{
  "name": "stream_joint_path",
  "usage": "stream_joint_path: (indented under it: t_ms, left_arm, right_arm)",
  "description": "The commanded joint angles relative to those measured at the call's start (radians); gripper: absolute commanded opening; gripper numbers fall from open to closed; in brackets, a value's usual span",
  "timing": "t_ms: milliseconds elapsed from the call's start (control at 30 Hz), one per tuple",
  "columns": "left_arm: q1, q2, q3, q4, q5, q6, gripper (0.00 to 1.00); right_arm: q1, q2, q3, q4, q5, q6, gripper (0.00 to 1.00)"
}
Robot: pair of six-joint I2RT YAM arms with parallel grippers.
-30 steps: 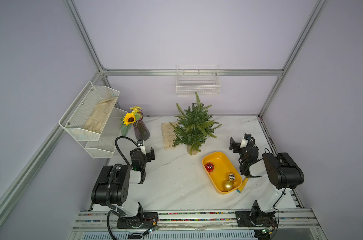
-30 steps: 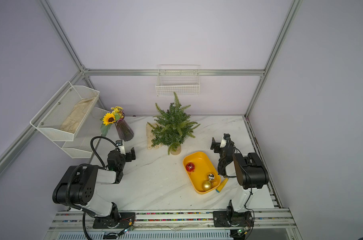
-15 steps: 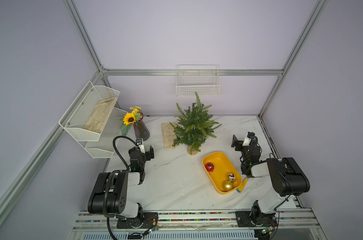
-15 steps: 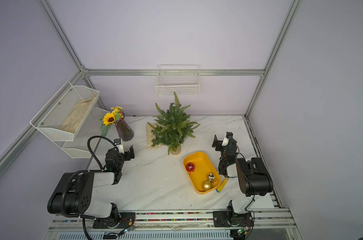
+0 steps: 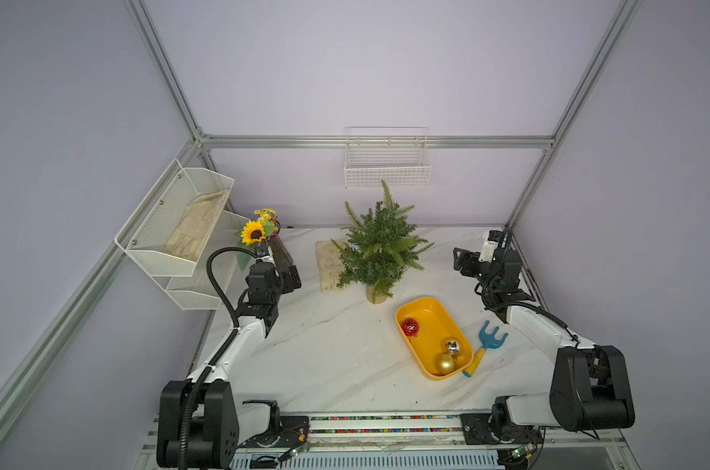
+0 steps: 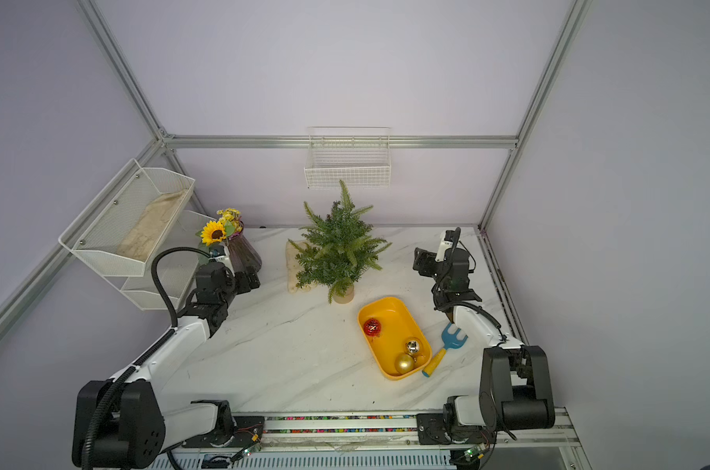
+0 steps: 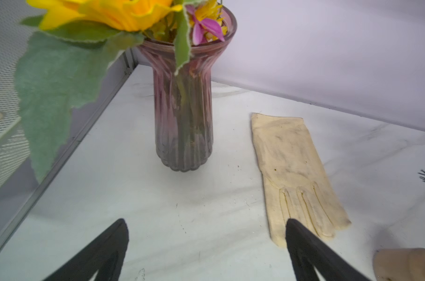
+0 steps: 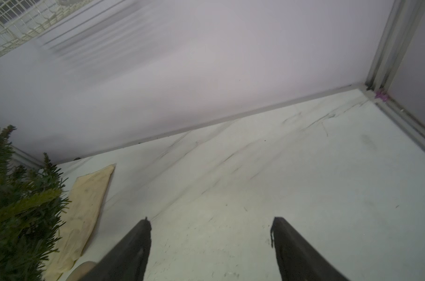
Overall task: Decorate the small christmas tree with ornaments
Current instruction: Pick up an ornament from the container.
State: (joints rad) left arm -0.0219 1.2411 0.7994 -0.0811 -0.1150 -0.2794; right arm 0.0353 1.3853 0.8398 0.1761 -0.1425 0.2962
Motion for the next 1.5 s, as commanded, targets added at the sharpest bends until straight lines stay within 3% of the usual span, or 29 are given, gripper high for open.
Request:
stream_joint_path:
  t_ms: [0, 133, 300, 433, 533, 733, 1167, 1467]
  left_arm:
    - [-0.002, 0.019, 0.160, -0.298, 0.181, -0.045, 1.00]
    - [-0.002, 0.038, 0.270, -0.516, 0.263, -0.004, 1.00]
    - [-0.002, 0.000, 0.287, -0.581, 0.336, 0.101, 1.00]
    - [-0.002, -0.018, 0.258, -0.587, 0.291, 0.180, 1.00]
    - [-0.001, -0.017, 0.231, -0.595, 0.207, 0.184, 1.00]
    - [-0.003, -0.019, 0.218, -0.607, 0.181, 0.186, 1.00]
    - [-0.002, -0.020, 0.216, -0.615, 0.127, 0.185, 1.00]
    - [-0.002, -0.017, 0.213, -0.615, 0.116, 0.184, 1.00]
  right_arm:
    - [0.037, -0.009, 0.073, -0.341, -0.109, 0.046, 0.79]
    - [0.109, -0.065, 0.119, -0.503, -0.098, 0.035, 0.77]
    - [0.221, -0.105, 0.133, -0.634, -0.073, 0.050, 0.75]
    - [0.314, -0.129, 0.108, -0.719, -0.038, 0.095, 0.72]
    - [0.368, -0.147, 0.064, -0.731, -0.019, 0.137, 0.71]
    - [0.467, -0.117, -0.013, -0.689, -0.028, 0.201, 0.70]
    - [0.505, 0.057, -0.048, -0.571, -0.010, 0.190, 0.70]
    - [0.505, 0.086, -0.032, -0.553, 0.105, 0.206, 0.71]
